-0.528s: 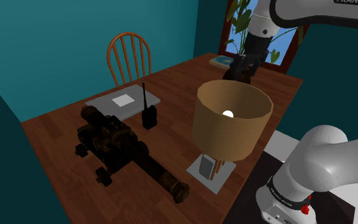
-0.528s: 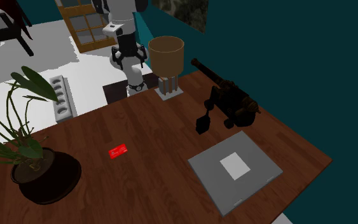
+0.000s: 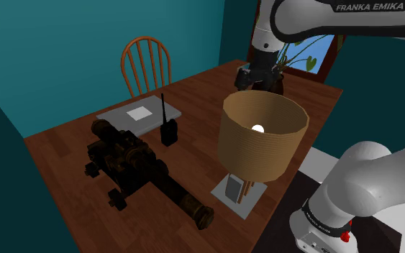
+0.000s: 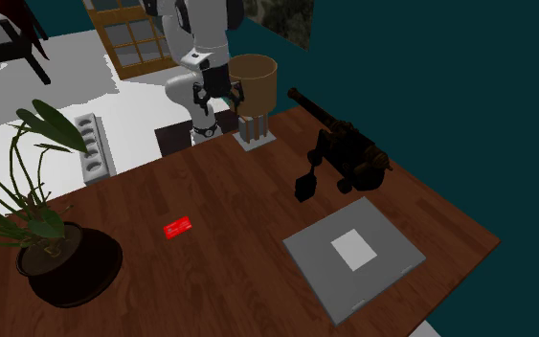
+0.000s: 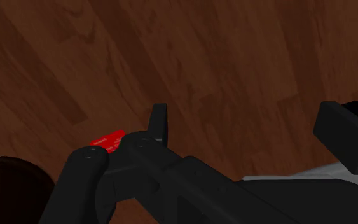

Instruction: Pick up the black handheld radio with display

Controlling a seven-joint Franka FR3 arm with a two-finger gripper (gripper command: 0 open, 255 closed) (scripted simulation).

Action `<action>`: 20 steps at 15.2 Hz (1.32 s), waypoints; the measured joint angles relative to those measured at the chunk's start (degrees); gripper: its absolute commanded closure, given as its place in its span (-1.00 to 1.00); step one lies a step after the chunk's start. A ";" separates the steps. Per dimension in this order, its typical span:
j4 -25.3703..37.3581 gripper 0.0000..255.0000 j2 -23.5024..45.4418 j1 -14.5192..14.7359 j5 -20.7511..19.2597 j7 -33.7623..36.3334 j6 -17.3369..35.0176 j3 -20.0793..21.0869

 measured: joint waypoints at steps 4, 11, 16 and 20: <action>1.50 -1.00 7.00 -0.13 2.52 7.59 4.42 3.34; 8.38 -1.00 20.95 -0.38 5.09 20.65 10.14 8.37; 16.18 -1.00 31.89 -0.40 5.22 29.54 12.60 10.71; 24.51 -1.00 42.02 0.15 4.37 36.54 13.88 11.69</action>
